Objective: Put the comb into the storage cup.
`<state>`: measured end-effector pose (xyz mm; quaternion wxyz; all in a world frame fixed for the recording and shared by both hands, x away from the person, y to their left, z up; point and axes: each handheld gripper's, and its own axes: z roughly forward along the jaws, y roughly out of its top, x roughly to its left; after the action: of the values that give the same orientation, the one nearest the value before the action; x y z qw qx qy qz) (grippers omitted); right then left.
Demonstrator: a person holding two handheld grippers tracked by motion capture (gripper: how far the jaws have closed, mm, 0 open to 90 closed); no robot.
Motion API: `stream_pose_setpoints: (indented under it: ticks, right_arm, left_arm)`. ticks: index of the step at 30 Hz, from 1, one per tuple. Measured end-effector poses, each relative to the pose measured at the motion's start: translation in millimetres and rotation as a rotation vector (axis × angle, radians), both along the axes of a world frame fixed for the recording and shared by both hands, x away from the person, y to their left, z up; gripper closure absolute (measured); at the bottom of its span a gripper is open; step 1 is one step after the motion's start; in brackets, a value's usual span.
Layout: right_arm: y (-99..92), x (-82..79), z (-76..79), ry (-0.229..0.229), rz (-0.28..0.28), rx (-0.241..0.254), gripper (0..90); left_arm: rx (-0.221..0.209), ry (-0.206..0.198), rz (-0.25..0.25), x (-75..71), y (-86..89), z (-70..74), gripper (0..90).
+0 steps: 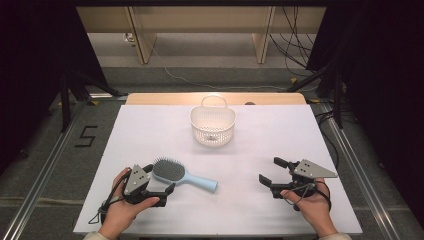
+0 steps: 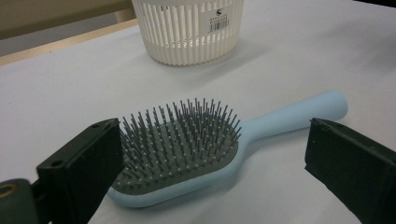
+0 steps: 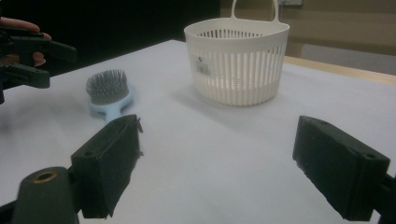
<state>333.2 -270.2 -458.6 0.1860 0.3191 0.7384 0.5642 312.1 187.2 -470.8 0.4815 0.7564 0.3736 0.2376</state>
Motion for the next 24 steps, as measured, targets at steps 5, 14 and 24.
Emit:
stream_pose_setpoints:
  ticks: [5,14,24]
  right_arm:
    - [-1.2,0.3,0.0,0.001,-0.007,0.004,15.8]
    - [-0.4,1.3,0.2,-0.002,-0.016,0.002,16.0]
    - [-1.6,2.3,-0.5,-0.002,-0.017,0.009,16.2]
  left_arm:
    - [-0.004,-0.007,0.001,2.3,0.5,1.5,5.5]
    - [-0.072,0.037,-0.051,12.5,-24.2,23.5,51.6]
    - [0.058,0.245,-0.037,46.8,-79.4,22.1,89.8]
